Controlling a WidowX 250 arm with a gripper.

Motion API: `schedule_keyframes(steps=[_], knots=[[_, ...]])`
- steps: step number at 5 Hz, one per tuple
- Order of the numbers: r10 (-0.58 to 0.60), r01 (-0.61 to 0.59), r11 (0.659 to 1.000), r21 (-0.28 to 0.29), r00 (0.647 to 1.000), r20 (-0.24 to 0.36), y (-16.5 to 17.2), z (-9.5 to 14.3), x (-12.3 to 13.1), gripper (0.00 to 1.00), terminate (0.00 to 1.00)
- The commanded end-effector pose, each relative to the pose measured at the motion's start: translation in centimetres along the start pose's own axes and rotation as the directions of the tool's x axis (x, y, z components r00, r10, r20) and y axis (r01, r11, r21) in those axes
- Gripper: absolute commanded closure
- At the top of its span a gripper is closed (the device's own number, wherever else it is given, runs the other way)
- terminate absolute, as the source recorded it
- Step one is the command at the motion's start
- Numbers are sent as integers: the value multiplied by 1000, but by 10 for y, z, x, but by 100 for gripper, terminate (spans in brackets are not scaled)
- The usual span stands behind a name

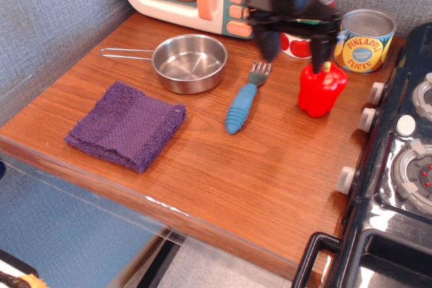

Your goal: Put the pepper on the rag.

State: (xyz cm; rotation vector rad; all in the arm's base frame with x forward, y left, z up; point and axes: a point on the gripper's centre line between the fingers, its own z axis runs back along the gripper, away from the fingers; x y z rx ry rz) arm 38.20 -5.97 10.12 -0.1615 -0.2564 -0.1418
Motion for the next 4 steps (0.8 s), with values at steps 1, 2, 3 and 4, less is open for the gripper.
schedule_keyframes(steps=[1, 2, 3, 4], knots=[[-26, 27, 1000, -10, 999, 45, -19, 11, 19, 0, 0], [-2, 2, 1000, 12, 1000, -16, -6, -12, 22, 0, 0], [7, -6, 999, 35, 999, -33, -2, -23, 23, 0, 0], [-1, 2, 999, 45, 1000, -25, -8, -29, 24, 0, 0]])
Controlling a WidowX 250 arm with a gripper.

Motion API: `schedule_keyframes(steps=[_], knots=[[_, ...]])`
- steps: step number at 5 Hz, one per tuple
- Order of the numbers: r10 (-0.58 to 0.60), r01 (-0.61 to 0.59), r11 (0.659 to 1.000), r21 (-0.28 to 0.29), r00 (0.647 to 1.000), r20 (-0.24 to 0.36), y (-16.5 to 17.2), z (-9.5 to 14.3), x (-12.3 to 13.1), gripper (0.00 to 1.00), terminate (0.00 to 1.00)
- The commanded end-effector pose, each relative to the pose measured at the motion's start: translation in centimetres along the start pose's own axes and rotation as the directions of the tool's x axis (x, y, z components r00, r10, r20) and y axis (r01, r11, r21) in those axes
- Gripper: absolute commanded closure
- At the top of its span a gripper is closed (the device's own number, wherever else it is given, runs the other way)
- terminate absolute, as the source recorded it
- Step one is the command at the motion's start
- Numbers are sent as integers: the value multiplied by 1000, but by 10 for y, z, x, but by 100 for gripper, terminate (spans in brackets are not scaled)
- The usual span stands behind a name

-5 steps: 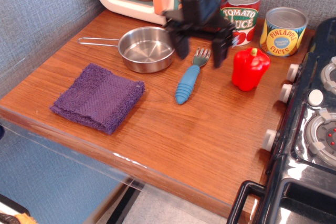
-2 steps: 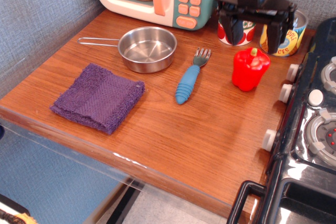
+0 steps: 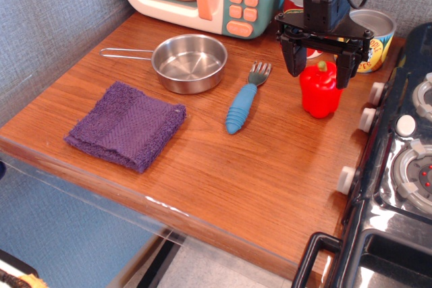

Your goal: Put the pepper on the rag.

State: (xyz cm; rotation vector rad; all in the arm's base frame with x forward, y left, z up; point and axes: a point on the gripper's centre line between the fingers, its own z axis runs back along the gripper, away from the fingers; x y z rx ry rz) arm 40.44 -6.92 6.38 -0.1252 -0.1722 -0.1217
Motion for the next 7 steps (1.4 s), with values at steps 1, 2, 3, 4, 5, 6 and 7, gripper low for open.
schedule_keyframes(steps=[1, 2, 3, 4, 5, 6, 7], knots=[[-27, 25, 999, 33, 998, 60, -10, 7, 9, 0, 0], [-21, 19, 998, 62, 999, 37, -7, -2, 5, 0, 0], [-12, 10, 997, 79, 1000, 24, -2, -7, 2, 0, 0], [4, -5, 997, 83, 1000, 13, 1, -10, 0, 0, 0], [9, -10, 998, 69, 1000, 17, 5, -7, -2, 100, 0], [9, -11, 999, 37, 998, 55, 8, 13, 1, 100, 0], [19, -18, 1000, -11, 993, 115, 11, 41, 3, 100, 0]])
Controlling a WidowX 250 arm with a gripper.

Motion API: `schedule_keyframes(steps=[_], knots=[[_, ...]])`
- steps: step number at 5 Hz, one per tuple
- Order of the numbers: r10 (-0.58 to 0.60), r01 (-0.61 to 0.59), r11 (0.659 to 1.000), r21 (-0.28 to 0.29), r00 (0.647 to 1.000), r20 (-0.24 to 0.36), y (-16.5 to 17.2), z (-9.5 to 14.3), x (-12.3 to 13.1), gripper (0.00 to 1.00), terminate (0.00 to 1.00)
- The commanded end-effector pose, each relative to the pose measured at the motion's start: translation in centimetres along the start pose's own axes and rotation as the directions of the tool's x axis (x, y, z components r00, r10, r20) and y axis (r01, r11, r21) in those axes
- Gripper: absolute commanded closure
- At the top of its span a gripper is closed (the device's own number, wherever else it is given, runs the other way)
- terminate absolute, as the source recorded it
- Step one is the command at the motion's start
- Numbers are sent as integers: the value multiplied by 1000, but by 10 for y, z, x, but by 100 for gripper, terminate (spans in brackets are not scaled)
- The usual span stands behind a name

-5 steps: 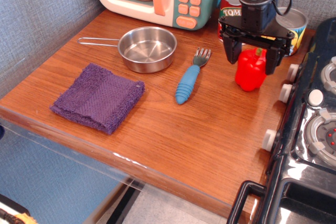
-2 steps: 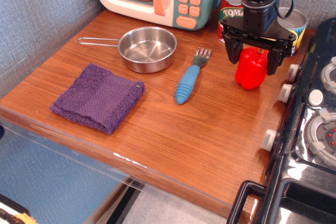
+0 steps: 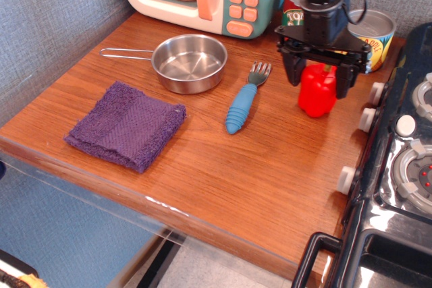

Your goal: Put the pepper on the rag.

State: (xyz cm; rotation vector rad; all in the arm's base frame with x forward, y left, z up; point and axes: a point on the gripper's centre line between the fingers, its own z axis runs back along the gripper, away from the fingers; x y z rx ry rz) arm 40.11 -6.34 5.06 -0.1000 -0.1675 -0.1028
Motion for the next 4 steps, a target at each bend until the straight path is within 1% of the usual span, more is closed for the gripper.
schedule_keyframes(steps=[1, 2, 3, 4], knots=[[55, -40, 996, -83, 981, 185, 23, 92, 1, 100, 0], [144, -131, 989, -75, 968, 206, 57, 110, -13, 100, 0], [244, -238, 970, -51, 947, 208, 102, 119, -32, 100, 0], [264, -267, 964, -3, 952, 153, 117, 111, -64, 100, 0]])
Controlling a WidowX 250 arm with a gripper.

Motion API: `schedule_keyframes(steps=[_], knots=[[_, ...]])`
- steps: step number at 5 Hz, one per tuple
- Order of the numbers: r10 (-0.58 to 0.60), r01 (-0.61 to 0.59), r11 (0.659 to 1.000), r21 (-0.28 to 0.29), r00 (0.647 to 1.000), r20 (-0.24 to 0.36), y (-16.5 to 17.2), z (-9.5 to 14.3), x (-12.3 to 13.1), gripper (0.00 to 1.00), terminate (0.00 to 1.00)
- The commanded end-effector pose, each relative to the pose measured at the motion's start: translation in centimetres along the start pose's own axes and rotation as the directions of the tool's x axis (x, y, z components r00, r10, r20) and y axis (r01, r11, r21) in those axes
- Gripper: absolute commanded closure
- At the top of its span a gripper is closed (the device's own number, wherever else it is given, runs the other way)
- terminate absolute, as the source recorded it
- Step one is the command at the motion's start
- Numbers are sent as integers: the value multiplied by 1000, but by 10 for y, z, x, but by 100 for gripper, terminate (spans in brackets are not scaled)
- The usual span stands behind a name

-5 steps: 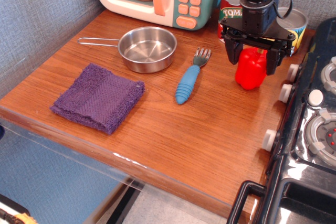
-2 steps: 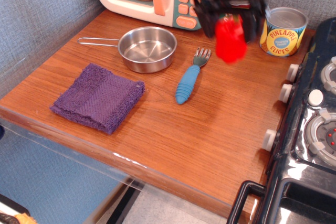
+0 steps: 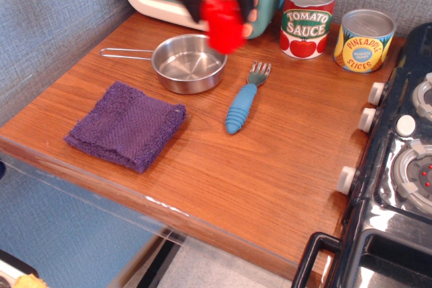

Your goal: Put the pepper on the rag.

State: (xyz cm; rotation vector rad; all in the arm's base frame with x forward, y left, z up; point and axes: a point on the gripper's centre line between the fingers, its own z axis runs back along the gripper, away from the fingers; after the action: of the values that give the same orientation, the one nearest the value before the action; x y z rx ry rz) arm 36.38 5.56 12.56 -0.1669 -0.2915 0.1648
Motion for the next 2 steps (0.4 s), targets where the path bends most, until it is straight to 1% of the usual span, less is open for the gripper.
schedule_keyframes(steps=[1, 2], knots=[[58, -56, 996, 68, 998, -17, 35, 24, -57, 100, 0], [112, -105, 991, 85, 991, -72, 50, 17, -83, 100, 0]])
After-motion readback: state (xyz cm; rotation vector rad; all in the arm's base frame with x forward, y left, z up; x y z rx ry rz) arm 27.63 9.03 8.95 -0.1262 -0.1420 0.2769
